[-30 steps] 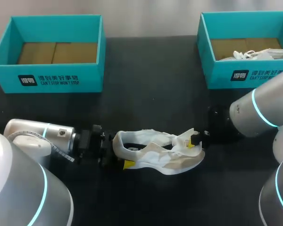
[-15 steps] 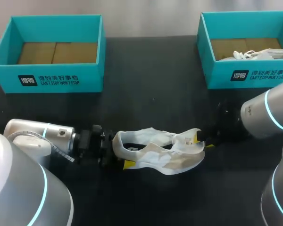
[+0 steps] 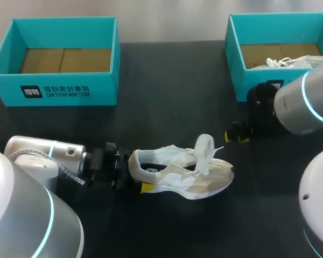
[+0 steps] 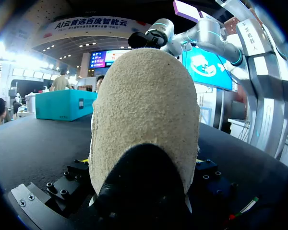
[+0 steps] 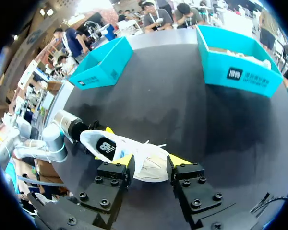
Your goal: Take the shoe out of the shoebox, open the shoe tongue, remove and reinsert the insole, then place the shoe into the shoebox
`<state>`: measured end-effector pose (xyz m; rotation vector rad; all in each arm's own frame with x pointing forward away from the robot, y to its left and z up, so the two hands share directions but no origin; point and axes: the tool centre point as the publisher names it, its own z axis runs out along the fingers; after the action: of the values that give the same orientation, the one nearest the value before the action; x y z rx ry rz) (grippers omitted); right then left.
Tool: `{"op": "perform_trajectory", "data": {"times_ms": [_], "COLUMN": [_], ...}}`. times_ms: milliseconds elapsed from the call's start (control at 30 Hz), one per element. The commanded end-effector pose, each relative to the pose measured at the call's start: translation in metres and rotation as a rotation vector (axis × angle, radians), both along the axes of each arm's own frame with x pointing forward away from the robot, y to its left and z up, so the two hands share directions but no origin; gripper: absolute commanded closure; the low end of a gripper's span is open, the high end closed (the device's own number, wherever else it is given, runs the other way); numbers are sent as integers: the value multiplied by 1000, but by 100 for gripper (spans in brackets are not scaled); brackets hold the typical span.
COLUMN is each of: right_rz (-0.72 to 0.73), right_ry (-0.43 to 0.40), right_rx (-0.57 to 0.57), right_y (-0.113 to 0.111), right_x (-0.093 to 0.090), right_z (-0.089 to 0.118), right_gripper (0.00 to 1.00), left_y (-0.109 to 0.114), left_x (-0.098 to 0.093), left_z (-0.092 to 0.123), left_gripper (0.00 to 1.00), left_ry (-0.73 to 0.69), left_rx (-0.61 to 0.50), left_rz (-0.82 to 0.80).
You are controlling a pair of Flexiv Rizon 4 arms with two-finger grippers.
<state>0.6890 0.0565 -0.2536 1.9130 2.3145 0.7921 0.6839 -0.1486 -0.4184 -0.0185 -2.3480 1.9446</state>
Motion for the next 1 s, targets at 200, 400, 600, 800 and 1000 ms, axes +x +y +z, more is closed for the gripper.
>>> {"op": "perform_trajectory", "data": {"times_ms": [200, 400, 600, 800, 1000], "right_rz": [48, 178, 269, 399, 607], "right_ry": [-75, -126, -149, -186, -205], "right_rx": [-385, -499, -546, -607, -620], "right_y": [15, 41, 61, 81, 106], "right_x": [-5, -3, -4, -8, -7], "right_z": [81, 97, 99, 103, 102], "right_gripper": [58, 59, 90, 100, 100], "left_y": [0, 0, 0, 0, 0], "left_x": [-1, -1, -1, -1, -1], "left_z": [0, 0, 0, 0, 0], "left_gripper": [100, 100, 100, 100, 100], "left_ry": [0, 0, 0, 0, 0], "left_rx": [1, 1, 1, 1, 1], "left_rz": [2, 2, 2, 2, 2]}}
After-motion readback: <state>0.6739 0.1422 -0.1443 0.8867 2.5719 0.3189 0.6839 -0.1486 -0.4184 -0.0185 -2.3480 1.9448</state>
